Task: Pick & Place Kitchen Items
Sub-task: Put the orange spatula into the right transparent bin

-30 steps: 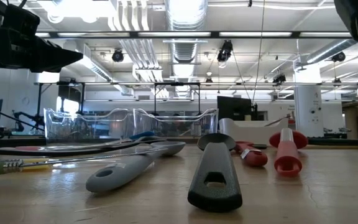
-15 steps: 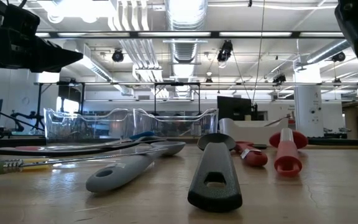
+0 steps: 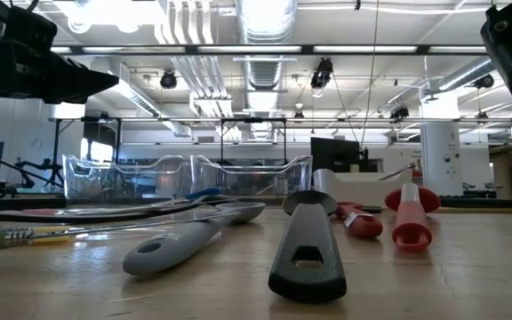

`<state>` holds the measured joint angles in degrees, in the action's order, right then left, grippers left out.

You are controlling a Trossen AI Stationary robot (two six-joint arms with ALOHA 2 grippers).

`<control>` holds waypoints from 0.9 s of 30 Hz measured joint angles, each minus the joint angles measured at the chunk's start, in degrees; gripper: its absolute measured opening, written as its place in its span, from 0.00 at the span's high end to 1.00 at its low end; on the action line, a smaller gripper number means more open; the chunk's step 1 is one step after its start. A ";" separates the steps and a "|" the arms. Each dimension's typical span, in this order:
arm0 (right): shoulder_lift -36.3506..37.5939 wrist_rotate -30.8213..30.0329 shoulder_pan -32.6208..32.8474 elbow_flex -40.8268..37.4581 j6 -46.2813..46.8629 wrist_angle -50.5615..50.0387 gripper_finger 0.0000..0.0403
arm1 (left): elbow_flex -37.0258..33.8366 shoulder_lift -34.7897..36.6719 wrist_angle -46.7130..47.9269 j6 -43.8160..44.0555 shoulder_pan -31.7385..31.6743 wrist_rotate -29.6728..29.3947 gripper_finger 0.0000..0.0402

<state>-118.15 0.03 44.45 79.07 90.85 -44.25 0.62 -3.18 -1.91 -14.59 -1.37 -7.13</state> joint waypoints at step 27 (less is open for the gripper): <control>2.16 -0.85 -0.37 -0.71 -5.40 0.04 0.98 | 0.00 0.00 0.00 0.02 0.00 0.01 0.94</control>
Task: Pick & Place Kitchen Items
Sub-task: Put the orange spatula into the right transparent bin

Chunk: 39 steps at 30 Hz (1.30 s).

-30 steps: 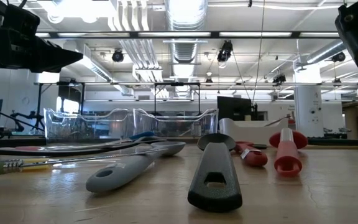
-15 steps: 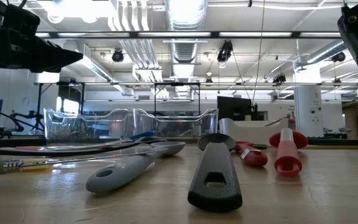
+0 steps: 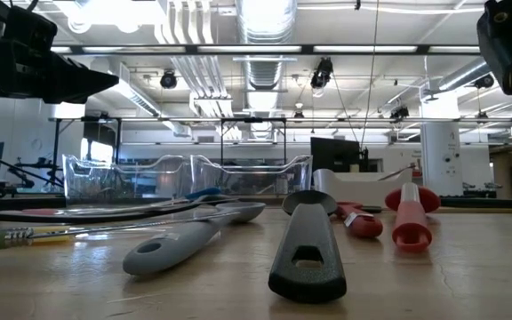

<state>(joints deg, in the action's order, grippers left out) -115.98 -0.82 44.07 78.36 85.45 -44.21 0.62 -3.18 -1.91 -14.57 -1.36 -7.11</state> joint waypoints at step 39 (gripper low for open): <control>14.85 -7.30 -11.95 0.64 -21.52 -6.59 0.98 | 0.00 0.00 0.00 -0.02 0.00 -0.02 0.94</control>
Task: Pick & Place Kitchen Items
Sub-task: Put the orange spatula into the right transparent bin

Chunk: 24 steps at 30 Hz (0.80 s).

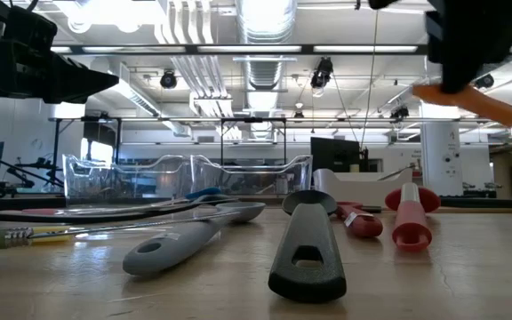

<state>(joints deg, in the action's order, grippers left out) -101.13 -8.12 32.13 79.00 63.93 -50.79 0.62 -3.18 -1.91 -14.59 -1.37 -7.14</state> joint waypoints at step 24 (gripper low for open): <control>11.77 -2.30 -38.67 2.93 -48.94 6.41 0.98 | 0.00 0.00 0.00 0.00 0.01 0.01 0.94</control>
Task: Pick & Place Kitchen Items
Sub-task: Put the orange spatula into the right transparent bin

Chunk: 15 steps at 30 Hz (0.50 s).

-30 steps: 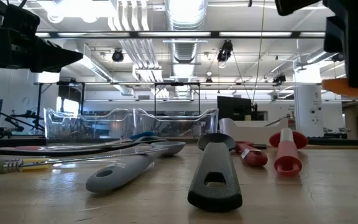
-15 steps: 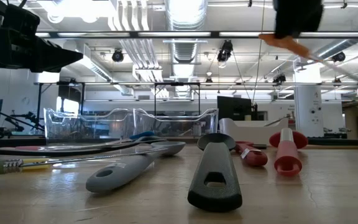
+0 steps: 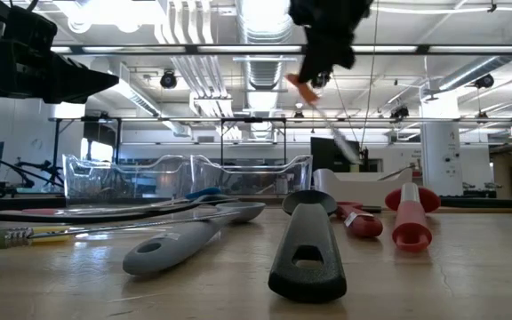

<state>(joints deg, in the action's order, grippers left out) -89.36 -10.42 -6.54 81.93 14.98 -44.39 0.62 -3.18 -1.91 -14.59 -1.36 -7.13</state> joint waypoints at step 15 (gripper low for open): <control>-5.95 10.17 -20.60 5.70 -18.14 19.78 0.98 | 0.00 0.00 0.00 0.00 -0.01 0.01 0.94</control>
<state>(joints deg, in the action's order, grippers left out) -95.32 -0.25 -27.14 87.63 -3.16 -24.61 0.62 -3.18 -1.91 -14.59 -1.37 -7.12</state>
